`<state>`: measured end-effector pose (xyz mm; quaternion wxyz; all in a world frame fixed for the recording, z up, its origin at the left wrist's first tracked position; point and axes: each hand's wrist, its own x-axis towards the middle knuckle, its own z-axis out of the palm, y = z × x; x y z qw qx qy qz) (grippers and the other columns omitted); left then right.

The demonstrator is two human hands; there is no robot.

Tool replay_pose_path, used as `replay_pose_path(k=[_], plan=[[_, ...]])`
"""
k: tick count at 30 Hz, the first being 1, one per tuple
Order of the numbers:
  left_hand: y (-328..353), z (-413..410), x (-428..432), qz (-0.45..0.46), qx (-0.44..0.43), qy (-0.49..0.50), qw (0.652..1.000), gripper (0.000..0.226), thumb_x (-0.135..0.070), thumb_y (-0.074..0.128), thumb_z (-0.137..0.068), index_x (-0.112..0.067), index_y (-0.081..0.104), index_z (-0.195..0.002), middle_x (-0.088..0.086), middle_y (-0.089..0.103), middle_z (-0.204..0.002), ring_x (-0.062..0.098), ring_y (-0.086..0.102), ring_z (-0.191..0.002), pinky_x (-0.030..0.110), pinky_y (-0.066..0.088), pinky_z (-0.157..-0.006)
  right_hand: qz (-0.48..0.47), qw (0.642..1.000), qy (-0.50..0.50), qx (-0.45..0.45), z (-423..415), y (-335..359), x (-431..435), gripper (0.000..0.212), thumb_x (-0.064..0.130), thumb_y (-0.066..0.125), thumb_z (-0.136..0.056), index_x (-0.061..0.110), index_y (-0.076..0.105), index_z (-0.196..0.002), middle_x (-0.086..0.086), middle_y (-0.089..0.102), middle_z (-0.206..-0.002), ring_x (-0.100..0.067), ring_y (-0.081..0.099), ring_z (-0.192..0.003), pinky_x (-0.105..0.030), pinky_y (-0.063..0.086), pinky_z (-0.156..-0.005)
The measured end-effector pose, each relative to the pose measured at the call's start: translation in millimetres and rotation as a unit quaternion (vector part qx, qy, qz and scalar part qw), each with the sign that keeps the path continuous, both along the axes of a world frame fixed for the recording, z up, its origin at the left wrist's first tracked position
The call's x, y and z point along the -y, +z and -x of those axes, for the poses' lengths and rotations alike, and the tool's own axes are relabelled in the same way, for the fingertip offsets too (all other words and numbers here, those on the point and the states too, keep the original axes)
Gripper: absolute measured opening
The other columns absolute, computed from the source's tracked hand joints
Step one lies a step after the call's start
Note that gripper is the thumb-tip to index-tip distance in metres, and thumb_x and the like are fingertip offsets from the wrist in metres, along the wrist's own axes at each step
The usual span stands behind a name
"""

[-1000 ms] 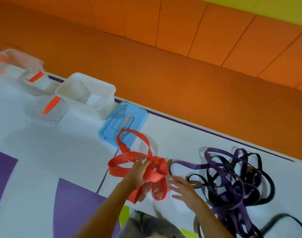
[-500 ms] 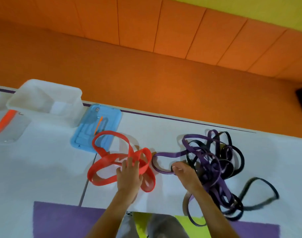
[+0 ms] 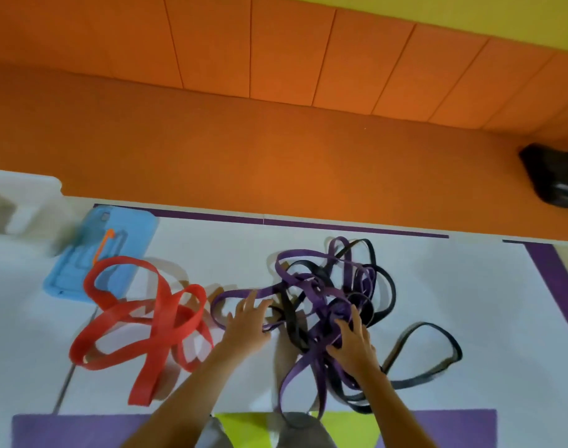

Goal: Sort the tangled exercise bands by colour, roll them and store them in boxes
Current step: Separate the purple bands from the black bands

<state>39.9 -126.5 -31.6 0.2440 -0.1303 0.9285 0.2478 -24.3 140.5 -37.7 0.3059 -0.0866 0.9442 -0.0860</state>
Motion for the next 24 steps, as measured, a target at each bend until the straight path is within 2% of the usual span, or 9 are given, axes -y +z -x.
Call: replay_pose_path(k=[3, 5, 8, 11, 15, 18, 20, 22, 24], plan=[[-14, 19, -23, 0.005, 0.061, 0.024, 0.998, 0.079, -0.028, 0.066, -0.099, -0.032, 0.023, -0.165, 0.006, 0.008, -0.176, 0.038, 0.017, -0.16, 0.064, 0.021, -0.125, 0.04, 0.999, 0.013, 0.016, 8, -15, -33, 0.064, 0.035, 0.065, -0.097, 0.032, 0.04, -0.156, 0.006, -0.009, -0.174, -0.034, 0.039, -0.146, -0.049, 0.048, -0.11], [-23, 20, -33, 0.019, 0.064, 0.044, 0.997, 0.073, -0.024, 0.067, -0.101, -0.026, 0.029, -0.163, 0.008, 0.029, -0.169, 0.037, 0.034, -0.152, 0.057, 0.037, -0.121, 0.067, 0.997, 0.026, 0.014, 16, -23, -50, 0.06, 0.032, 0.061, -0.099, 0.034, 0.042, -0.155, 0.009, -0.004, -0.174, -0.033, 0.042, -0.144, -0.046, 0.048, -0.111], [-32, 12, -42, 0.049, 0.003, 0.09, 0.995, 0.033, -0.019, 0.062, -0.105, -0.022, 0.054, -0.137, 0.006, 0.06, -0.132, 0.027, 0.061, -0.124, 0.036, 0.055, -0.1, 0.086, 0.996, 0.024, 0.021, 31, -28, -67, 0.056, 0.033, 0.057, -0.102, 0.032, 0.044, -0.156, 0.005, 0.013, -0.173, -0.031, 0.041, -0.147, -0.047, 0.043, -0.116], [-28, 3, -53, 0.045, -0.027, 0.118, 0.992, 0.004, -0.019, 0.061, -0.105, -0.023, 0.06, -0.105, 0.001, 0.063, -0.109, 0.016, 0.066, -0.099, 0.021, 0.049, -0.082, 0.136, 0.99, 0.004, 0.034, 44, -34, -80, 0.049, 0.027, 0.06, -0.103, 0.024, 0.052, -0.152, -0.003, 0.03, -0.168, -0.03, 0.044, -0.146, -0.044, 0.039, -0.118], [-24, 3, -76, 0.064, -0.117, 0.167, 0.977, 0.025, -0.015, 0.067, -0.1, -0.019, 0.067, -0.125, 0.002, 0.064, -0.126, 0.022, 0.06, -0.117, 0.033, 0.052, -0.101, 0.227, 0.973, -0.039, 0.007, 55, -30, -80, 0.033, 0.014, 0.062, -0.101, 0.016, 0.068, -0.134, -0.002, 0.056, -0.147, -0.023, 0.064, -0.122, -0.025, 0.048, -0.1], [-13, 17, -103, -0.02, -0.18, 0.165, 0.97, 0.033, -0.02, 0.071, -0.097, -0.018, 0.065, -0.129, -0.001, 0.062, -0.128, 0.022, 0.06, -0.119, 0.031, 0.049, -0.1, 0.265, 0.961, -0.063, -0.041, 58, -20, -66, 0.032, 0.01, 0.061, -0.101, 0.016, 0.072, -0.13, 0.001, 0.066, -0.136, -0.017, 0.067, -0.113, -0.023, 0.05, -0.096], [-5, 29, -125, -0.178, -0.097, 0.174, 0.964, 0.061, -0.036, 0.079, -0.091, -0.023, 0.052, -0.145, -0.009, 0.052, -0.138, 0.013, 0.055, -0.128, 0.025, 0.044, -0.103, 0.314, 0.945, -0.077, -0.042, 55, -9, -52, 0.032, 0.013, 0.062, -0.1, 0.023, 0.073, -0.128, 0.01, 0.065, -0.135, -0.006, 0.064, -0.112, -0.017, 0.047, -0.096], [-2, 39, -142, -0.274, -0.005, 0.174, 0.946, 0.093, -0.042, 0.084, -0.084, -0.029, 0.032, -0.16, -0.016, 0.043, -0.148, 0.008, 0.049, -0.134, 0.029, 0.045, -0.11, 0.415, 0.905, -0.09, 0.043, 52, 1, -38, 0.033, 0.013, 0.064, -0.1, 0.03, 0.074, -0.126, 0.015, 0.067, -0.131, -0.004, 0.065, -0.116, -0.017, 0.05, -0.096], [-7, 42, -149, -0.283, -0.002, 0.195, 0.939, 0.089, -0.025, 0.083, -0.086, -0.023, 0.031, -0.159, -0.007, 0.055, -0.146, 0.013, 0.058, -0.13, 0.034, 0.05, -0.11, 0.516, 0.83, -0.135, 0.163, 52, 12, -29, 0.031, 0.012, 0.062, -0.101, 0.024, 0.074, -0.127, 0.004, 0.076, -0.118, -0.015, 0.071, -0.112, -0.025, 0.057, -0.093]])
